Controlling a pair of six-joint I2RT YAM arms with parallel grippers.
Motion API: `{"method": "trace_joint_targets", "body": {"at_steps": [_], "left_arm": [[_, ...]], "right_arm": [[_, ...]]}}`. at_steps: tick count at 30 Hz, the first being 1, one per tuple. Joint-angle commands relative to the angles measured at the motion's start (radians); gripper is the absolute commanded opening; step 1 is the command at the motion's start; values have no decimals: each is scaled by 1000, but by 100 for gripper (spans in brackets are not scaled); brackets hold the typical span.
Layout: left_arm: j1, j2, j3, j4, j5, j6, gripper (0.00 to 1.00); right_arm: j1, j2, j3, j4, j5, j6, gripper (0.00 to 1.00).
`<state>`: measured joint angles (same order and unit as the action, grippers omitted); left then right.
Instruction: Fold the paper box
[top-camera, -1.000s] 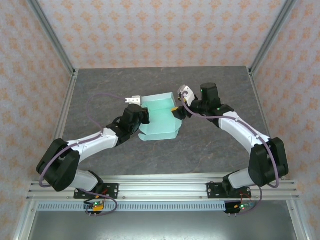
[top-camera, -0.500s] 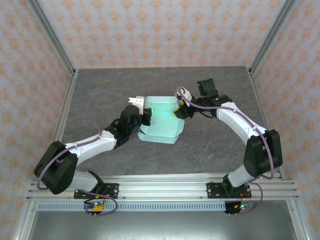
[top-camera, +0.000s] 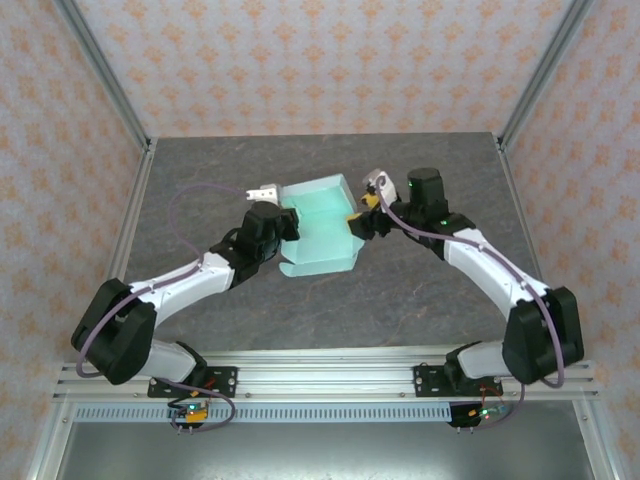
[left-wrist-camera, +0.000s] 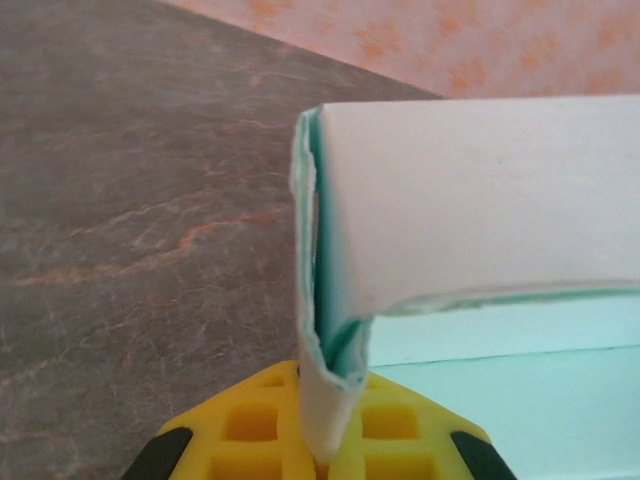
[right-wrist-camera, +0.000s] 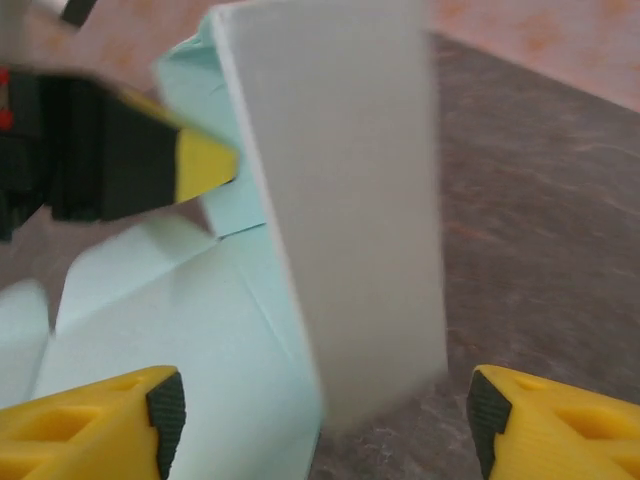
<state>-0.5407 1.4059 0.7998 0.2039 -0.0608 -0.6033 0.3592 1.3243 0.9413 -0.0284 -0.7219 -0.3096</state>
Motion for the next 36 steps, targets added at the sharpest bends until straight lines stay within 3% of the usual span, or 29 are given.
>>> {"method": "trace_joint_targets", "body": {"at_steps": [1, 4, 6, 12, 20, 23, 29, 31, 32, 36], "left_arm": [[24, 35, 33, -65, -52, -303, 0], [23, 64, 61, -90, -69, -421, 0], [24, 82, 82, -99, -78, -470, 0], [25, 121, 107, -49, -94, -582, 0], [25, 164, 156, -38, -87, -605, 0], [25, 171, 152, -9, -73, -605, 0], [25, 158, 135, 23, -74, -580, 3], [28, 149, 133, 32, -66, -559, 10], [28, 146, 130, 40, -58, -550, 18], [41, 104, 93, 120, 48, -477, 74]], "right_arm": [[-1, -104, -37, 220, 383, 599, 78], [56, -184, -91, 208, 468, 884, 78], [142, -227, -130, 194, 538, 955, 78], [340, -278, -192, 187, 643, 1083, 77], [426, -145, -111, 175, 678, 1121, 72], [426, -47, -56, 178, 670, 1129, 60], [426, 46, -21, 190, 706, 1150, 14], [426, 52, -24, 191, 714, 1136, 1], [425, 52, -22, 186, 716, 1115, 0], [395, 26, 3, 101, 727, 934, 0]]}}
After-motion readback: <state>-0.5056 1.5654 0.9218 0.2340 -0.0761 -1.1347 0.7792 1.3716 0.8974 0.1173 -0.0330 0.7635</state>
